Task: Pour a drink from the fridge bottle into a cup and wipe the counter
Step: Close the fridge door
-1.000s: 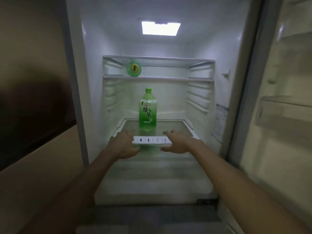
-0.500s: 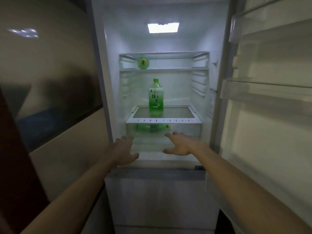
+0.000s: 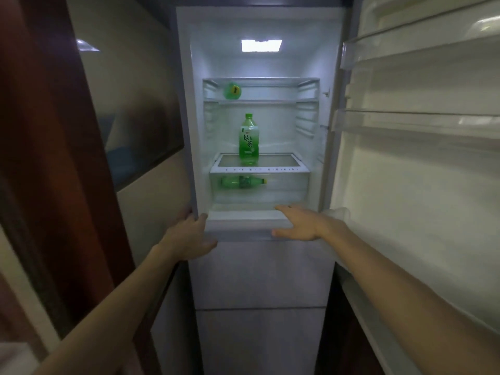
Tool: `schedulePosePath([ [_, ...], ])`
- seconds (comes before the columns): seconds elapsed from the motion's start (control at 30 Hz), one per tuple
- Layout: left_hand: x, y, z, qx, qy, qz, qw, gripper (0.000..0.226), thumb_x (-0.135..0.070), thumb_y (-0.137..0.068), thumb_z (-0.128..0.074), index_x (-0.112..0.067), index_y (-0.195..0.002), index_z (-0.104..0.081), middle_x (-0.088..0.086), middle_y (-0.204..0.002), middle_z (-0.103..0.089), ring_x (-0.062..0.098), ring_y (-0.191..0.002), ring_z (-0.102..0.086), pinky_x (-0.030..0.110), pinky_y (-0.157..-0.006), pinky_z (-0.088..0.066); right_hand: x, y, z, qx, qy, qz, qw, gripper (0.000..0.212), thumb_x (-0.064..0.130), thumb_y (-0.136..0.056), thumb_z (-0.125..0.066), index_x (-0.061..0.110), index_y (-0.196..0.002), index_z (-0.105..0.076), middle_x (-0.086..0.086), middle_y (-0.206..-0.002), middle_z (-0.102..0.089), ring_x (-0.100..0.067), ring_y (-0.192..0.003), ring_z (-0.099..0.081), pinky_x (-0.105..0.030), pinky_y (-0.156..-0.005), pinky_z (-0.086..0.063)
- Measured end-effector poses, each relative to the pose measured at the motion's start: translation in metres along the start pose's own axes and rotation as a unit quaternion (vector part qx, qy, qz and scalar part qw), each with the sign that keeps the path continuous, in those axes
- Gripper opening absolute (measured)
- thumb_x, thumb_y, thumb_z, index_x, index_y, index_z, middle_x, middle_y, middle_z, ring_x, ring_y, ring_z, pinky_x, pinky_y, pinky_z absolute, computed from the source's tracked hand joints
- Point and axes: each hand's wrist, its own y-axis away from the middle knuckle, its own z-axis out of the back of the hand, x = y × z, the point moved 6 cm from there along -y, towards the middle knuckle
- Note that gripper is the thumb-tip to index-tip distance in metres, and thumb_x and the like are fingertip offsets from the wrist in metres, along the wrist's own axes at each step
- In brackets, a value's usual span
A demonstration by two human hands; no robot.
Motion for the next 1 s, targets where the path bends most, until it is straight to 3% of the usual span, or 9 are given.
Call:
schedulePosePath([
  [0.17, -0.006, 0.048, -0.003, 0.006, -0.008, -0.019, 1.0, 0.077, -0.058, -0.091, -0.052, -0.017, -0.15, -0.025, 0.016, -0.142, -0.042, 0.035, -0.126, -0.047, 0.049, -0.102, -0.043, 0.025, 0.054, -0.013, 0.003, -0.008, -0.02, 1.0, 0.081, 0.059, -0.094, -0.052, 0.024, -0.157, -0.014, -0.012, -0.156, -0.029, -0.03, -0.138, -0.036, -0.045, -0.112, -0.036],
  [0.3, -0.023, 0.075, 0.0, -0.002, -0.017, -0.043, 0.999, 0.079, -0.058, -0.092, -0.051, -0.015, -0.151, -0.022, 0.016, -0.142, -0.04, 0.035, -0.127, -0.046, 0.049, -0.102, -0.043, 0.028, 0.094, -0.019, 0.003, -0.022, -0.036, 0.999, 0.084, 0.057, -0.094, -0.054, 0.022, -0.157, -0.011, -0.012, -0.161, -0.021, -0.03, -0.145, -0.028, -0.045, -0.117, -0.029],
  [0.47, -0.056, 0.096, 0.001, 0.004, -0.024, -0.065, 0.998, 0.079, -0.06, -0.091, -0.05, -0.014, -0.15, -0.022, 0.014, -0.143, -0.041, 0.034, -0.126, -0.047, 0.048, -0.102, -0.044, 0.012, 0.14, -0.015, -0.011, -0.033, -0.05, 0.998, 0.081, 0.056, -0.094, -0.054, 0.023, -0.156, -0.014, -0.009, -0.157, -0.028, -0.027, -0.139, -0.035, -0.04, -0.113, -0.033],
  [0.67, -0.131, 0.107, -0.002, -0.002, -0.017, -0.113, 0.993, 0.08, -0.059, -0.092, -0.049, -0.014, -0.152, -0.02, 0.014, -0.144, -0.041, 0.034, -0.127, -0.047, 0.047, -0.101, -0.045, -0.022, 0.201, 0.001, -0.03, -0.037, -0.074, 0.996, 0.078, 0.053, -0.094, -0.055, 0.031, -0.156, -0.014, -0.007, -0.149, -0.035, -0.03, -0.134, -0.038, -0.045, -0.107, -0.039],
  [1.0, -0.307, 0.134, -0.016, -0.012, 0.029, -0.265, 0.964, 0.078, -0.054, -0.093, -0.051, -0.013, -0.152, -0.021, 0.016, -0.147, -0.039, 0.036, -0.131, -0.044, 0.045, -0.101, -0.044, -0.099, 0.334, 0.021, -0.064, -0.012, -0.16, 0.985, 0.08, 0.062, -0.093, -0.05, 0.026, -0.156, -0.014, -0.009, -0.153, -0.033, -0.029, -0.137, -0.036, -0.047, -0.109, -0.037],
])
